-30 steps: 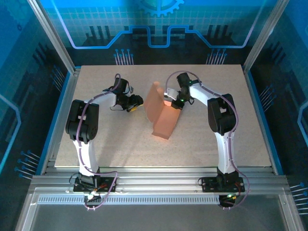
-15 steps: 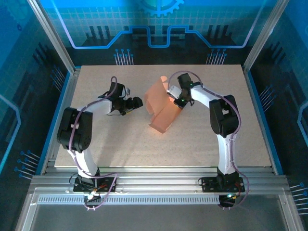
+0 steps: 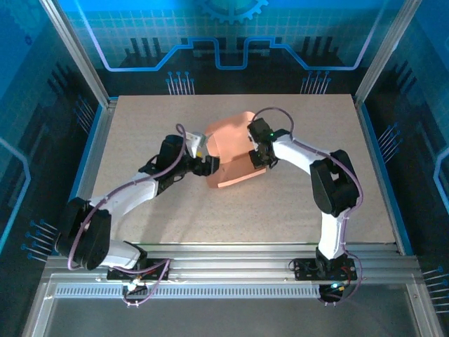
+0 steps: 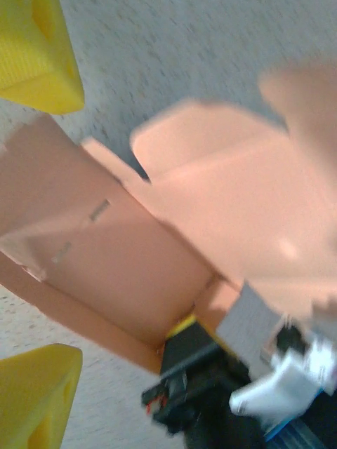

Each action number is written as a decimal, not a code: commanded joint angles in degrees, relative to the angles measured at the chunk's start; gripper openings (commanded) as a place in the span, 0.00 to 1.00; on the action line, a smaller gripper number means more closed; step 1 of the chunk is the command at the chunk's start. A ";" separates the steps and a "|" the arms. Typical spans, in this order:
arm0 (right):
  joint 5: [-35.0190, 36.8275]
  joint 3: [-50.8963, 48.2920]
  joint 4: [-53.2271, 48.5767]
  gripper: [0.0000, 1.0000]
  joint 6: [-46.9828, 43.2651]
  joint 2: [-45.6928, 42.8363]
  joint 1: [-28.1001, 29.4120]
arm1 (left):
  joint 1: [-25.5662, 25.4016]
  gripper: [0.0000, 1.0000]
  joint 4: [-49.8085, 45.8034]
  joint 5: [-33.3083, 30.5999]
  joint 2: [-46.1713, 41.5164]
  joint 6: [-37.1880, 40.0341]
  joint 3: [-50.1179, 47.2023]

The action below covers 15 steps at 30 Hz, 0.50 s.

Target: Fold the paper box

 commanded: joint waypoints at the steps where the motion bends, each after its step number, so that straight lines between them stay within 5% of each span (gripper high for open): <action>1: 2.00 -5.12 1.82 0.00 9.13 -3.18 1.41 | -2.58 0.86 3.60 7.61 -1.78 17.40 -3.16; 6: 0.18 -11.88 5.40 0.00 9.55 -5.98 2.83 | -5.68 0.83 -1.72 13.49 4.10 25.14 -0.19; 15: -3.30 -18.06 11.66 0.00 7.17 -9.06 2.84 | -11.06 0.68 -7.46 10.02 17.24 31.04 5.84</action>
